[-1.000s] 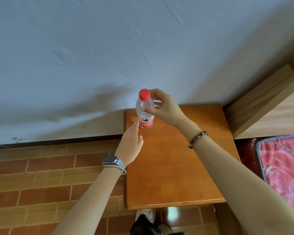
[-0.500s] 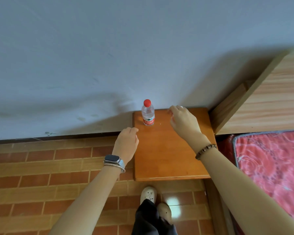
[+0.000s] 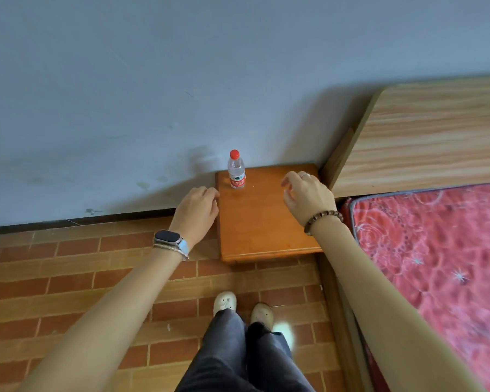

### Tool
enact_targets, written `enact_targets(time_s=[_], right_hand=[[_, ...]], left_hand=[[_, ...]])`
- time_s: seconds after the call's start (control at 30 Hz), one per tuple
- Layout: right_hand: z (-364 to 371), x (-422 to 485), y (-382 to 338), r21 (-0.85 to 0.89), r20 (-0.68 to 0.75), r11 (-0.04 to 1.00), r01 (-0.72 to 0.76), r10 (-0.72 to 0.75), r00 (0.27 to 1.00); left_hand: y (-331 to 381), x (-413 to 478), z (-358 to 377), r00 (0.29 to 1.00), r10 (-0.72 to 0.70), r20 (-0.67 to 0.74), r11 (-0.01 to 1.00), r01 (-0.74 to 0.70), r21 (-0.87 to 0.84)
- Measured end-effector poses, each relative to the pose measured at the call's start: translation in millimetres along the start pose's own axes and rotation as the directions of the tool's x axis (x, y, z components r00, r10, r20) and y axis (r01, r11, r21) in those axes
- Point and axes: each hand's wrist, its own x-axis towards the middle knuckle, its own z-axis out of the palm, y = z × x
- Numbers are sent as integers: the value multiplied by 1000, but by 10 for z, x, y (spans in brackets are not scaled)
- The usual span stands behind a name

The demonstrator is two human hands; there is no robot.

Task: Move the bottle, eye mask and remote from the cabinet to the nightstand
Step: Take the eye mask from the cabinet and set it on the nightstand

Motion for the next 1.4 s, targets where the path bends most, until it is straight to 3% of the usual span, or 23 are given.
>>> enact_targets(time_s=[0.3,0.47,0.6,0.8,0.97,1.2,1.4], right_hand=[[-198,-437,24,35,-3,980,-197,197,980],[-177,-600,-253,26,-21,952,-306,307,952],[-142,-750,-492,49,-64,911,-410,413,909],[-49,-1386,-706,89,-78,781,-618,624,777],[-47,-2227,-757,133,-99,608,-783,794,600],[-99,-3726,-1071,178,-146,217,-960,970,192],[40,-5091,-1937,273,-136,-153,-950,971,-196]], left_hand=[[20,120,-278,991,132,23,991,-132,16],[-22,194,-323,959,278,61,960,-278,-8],[-27,238,-337,894,438,94,899,-436,-36],[113,231,-210,737,644,205,756,-654,-24],[577,82,-12,560,788,256,593,-802,-71],[1745,-811,236,169,941,293,239,-946,-220],[2335,-2093,303,-177,954,242,-85,-934,-348]])
